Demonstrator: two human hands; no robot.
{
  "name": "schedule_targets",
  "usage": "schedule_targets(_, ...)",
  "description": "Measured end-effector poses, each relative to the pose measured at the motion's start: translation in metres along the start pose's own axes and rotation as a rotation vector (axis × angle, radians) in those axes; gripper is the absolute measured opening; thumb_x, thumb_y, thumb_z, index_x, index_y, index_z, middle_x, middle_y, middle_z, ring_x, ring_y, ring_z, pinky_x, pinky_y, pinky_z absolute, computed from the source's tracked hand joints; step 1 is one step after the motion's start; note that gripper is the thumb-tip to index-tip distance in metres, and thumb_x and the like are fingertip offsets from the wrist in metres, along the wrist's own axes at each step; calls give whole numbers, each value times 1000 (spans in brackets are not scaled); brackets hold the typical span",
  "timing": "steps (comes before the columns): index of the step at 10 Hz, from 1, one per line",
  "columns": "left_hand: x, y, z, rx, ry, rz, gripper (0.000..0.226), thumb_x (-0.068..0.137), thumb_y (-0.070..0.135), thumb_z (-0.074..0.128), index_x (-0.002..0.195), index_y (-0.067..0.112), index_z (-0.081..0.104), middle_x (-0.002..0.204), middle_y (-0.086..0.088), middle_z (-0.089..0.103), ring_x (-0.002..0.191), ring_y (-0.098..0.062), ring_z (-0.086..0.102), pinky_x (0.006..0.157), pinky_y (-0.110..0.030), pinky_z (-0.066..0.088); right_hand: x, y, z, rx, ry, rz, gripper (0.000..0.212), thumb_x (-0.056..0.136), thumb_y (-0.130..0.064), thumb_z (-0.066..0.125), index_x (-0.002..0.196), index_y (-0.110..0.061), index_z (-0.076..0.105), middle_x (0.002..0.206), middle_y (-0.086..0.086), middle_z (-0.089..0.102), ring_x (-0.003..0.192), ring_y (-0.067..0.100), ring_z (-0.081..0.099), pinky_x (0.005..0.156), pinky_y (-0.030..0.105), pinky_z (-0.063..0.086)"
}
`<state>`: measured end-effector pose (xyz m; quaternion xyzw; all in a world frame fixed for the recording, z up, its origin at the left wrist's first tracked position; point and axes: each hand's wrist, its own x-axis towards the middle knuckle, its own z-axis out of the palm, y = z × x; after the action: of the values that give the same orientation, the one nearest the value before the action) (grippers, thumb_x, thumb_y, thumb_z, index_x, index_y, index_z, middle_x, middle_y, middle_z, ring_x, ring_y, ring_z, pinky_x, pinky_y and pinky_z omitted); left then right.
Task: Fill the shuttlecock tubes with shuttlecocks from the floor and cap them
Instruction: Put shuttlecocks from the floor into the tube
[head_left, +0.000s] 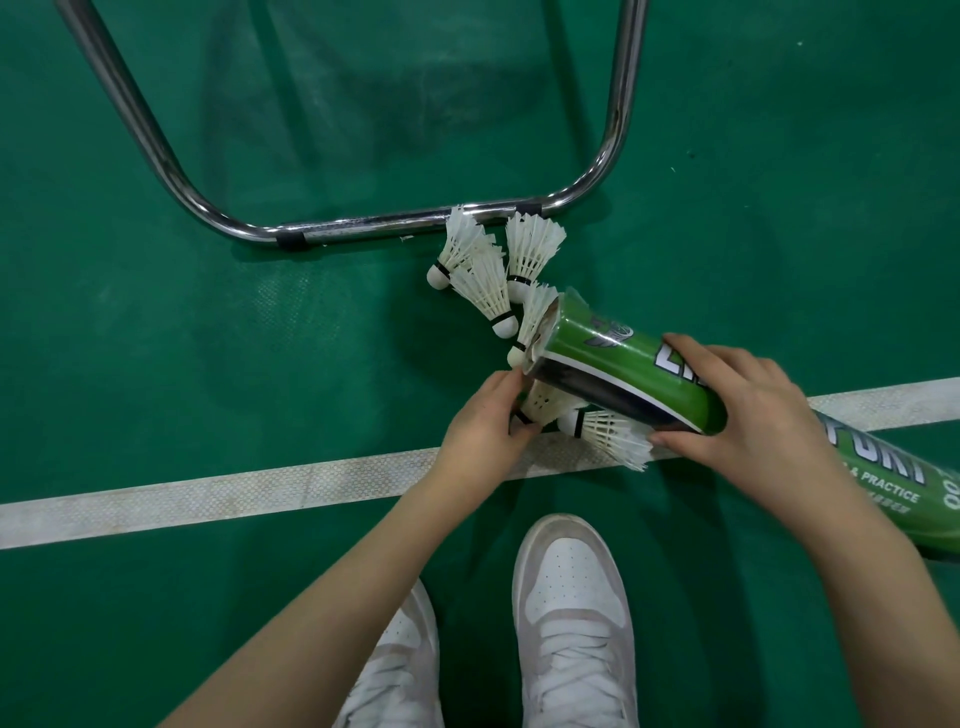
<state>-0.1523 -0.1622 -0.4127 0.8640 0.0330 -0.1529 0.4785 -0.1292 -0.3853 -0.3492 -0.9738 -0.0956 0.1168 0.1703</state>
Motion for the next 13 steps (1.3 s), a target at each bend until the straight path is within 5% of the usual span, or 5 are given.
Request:
schedule_targets(3, -12, -11, 1, -8, -1, -25, 84, 81, 11, 64, 146, 42, 20, 108, -2, 46, 85, -19, 56, 77, -38, 52, -1, 0, -1, -7, -4, -4, 88, 63, -39, 79, 138, -33, 33, 125, 5, 50, 110, 28, 42, 94, 44, 34)
schedule_targets(5, -19, -14, -7, -24, 89, -70, 69, 80, 13, 69, 137, 35, 37, 104, 1, 43, 69, -6, 54, 67, -15, 49, -1, 0, 1, -5, 0, -7, 89, 61, -39, 79, 138, -33, 35, 123, 6, 52, 108, 30, 44, 93, 45, 35)
schedule_targets(7, -21, -22, -26, -32, 265, -147, 35, 79, 25, 74, 109, 18, 57, 107, 2, 43, 83, -3, 50, 69, 0, 38, -1, 0, 1, 0, -5, 0, 88, 61, -39, 80, 138, -33, 35, 124, 5, 51, 109, 30, 43, 95, 45, 34)
schedule_targets(9, -22, -26, -41, -67, 308, -170, 11, 82, 22, 71, 84, 16, 62, 100, 3, 51, 90, -14, 54, 73, -14, 41, 0, -3, 1, -9, -14, 1, 88, 62, -40, 79, 138, -32, 35, 124, 7, 51, 110, 31, 43, 94, 46, 34)
schedule_targets(13, -28, 11, -70, -432, 464, -93, 10, 90, 17, 63, 82, 11, 61, 79, -7, 65, 71, -10, 52, 69, -25, 42, 1, -12, 6, -25, -29, -48, 88, 61, -40, 80, 137, -34, 35, 121, 7, 53, 107, 31, 44, 92, 45, 35)
